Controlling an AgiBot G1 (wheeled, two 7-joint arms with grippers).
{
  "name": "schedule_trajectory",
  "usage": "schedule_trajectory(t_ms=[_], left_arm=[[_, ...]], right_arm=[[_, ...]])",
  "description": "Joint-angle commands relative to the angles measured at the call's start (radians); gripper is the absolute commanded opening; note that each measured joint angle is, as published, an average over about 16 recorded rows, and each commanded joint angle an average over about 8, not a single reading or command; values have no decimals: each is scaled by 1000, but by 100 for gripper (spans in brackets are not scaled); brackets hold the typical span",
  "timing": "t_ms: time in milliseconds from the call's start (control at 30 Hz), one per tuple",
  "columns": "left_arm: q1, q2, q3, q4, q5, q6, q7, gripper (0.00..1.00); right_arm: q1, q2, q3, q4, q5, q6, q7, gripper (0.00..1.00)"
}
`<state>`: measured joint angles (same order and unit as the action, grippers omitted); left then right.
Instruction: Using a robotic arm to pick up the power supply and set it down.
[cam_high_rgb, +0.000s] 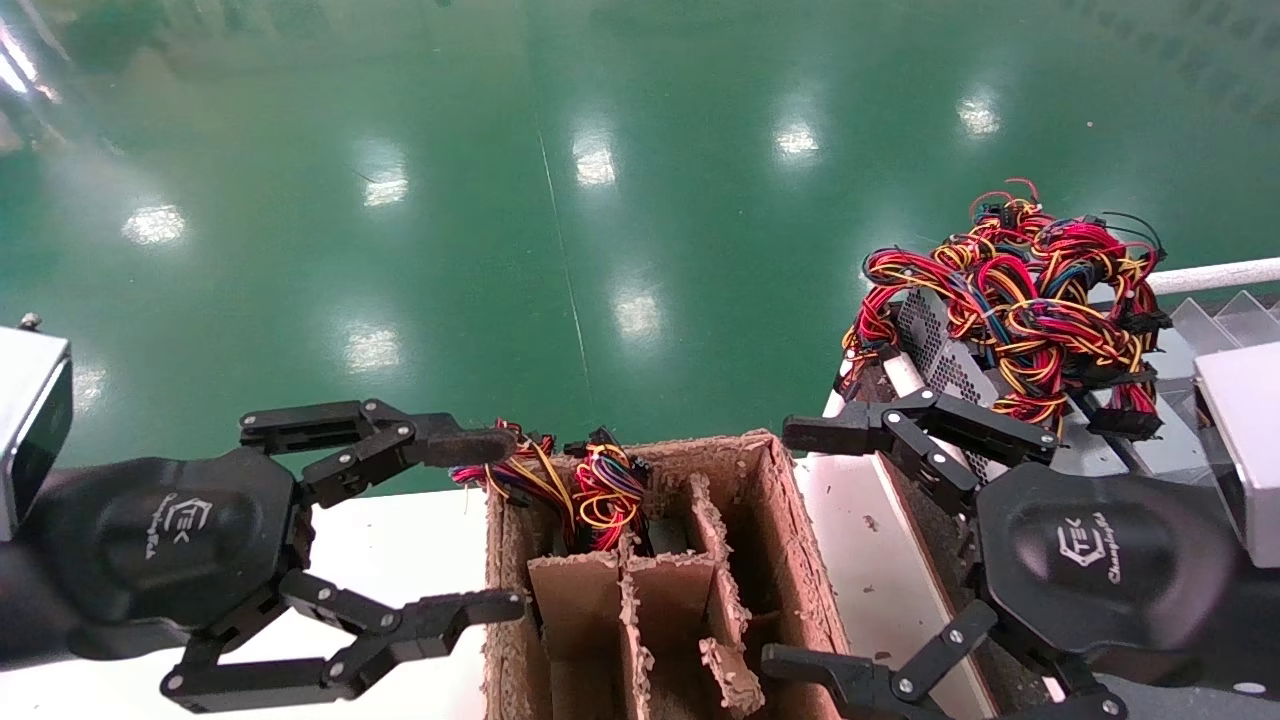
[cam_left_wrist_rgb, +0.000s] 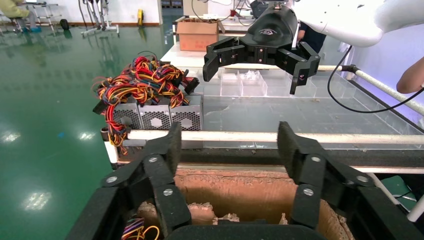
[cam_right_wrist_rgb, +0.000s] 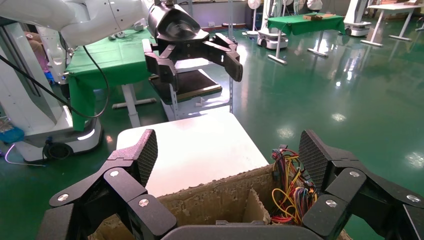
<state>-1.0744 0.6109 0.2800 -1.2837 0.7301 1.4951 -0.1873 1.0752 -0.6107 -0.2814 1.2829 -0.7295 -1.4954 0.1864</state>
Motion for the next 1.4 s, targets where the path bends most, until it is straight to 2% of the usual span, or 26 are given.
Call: schedule_trajectory(t_ms=[33, 467, 900, 933, 1000, 1067, 1167, 1200, 1267, 1300, 1400], left_arm=[[0, 0, 0, 0, 0, 0, 0, 0], [0, 0, 0, 0, 0, 0, 0, 0], [-1, 0, 1, 1, -1, 0, 1, 0], [-1, 0, 1, 1, -1, 0, 1, 5], [-1, 0, 2, 1, -1, 0, 1, 30], [-1, 0, 2, 1, -1, 0, 1, 55], [-1, 0, 2, 1, -1, 0, 1, 93], [-1, 0, 2, 1, -1, 0, 1, 100], [-1, 0, 2, 1, -1, 0, 1, 100], [-1, 0, 2, 1, -1, 0, 1, 100], [-1, -1, 2, 1, -1, 0, 1, 100]], right_arm=[[0, 0, 0, 0, 0, 0, 0, 100], [-1, -5, -6, -3, -12, 8, 2, 100], [35, -63, -71, -60, -152, 93, 27, 100], [41, -71, -79, -68, -168, 101, 30, 100], [54, -89, -96, -86, -202, 119, 36, 100], [68, -110, -113, -106, -233, 134, 42, 84], [92, -148, -140, -144, -278, 153, 48, 46], [101, -162, -149, -158, -293, 159, 48, 33], [117, -192, -168, -185, -322, 169, 47, 8], [126, -208, -177, -199, -337, 174, 46, 3], [149, -252, -203, -235, -378, 187, 39, 0]])
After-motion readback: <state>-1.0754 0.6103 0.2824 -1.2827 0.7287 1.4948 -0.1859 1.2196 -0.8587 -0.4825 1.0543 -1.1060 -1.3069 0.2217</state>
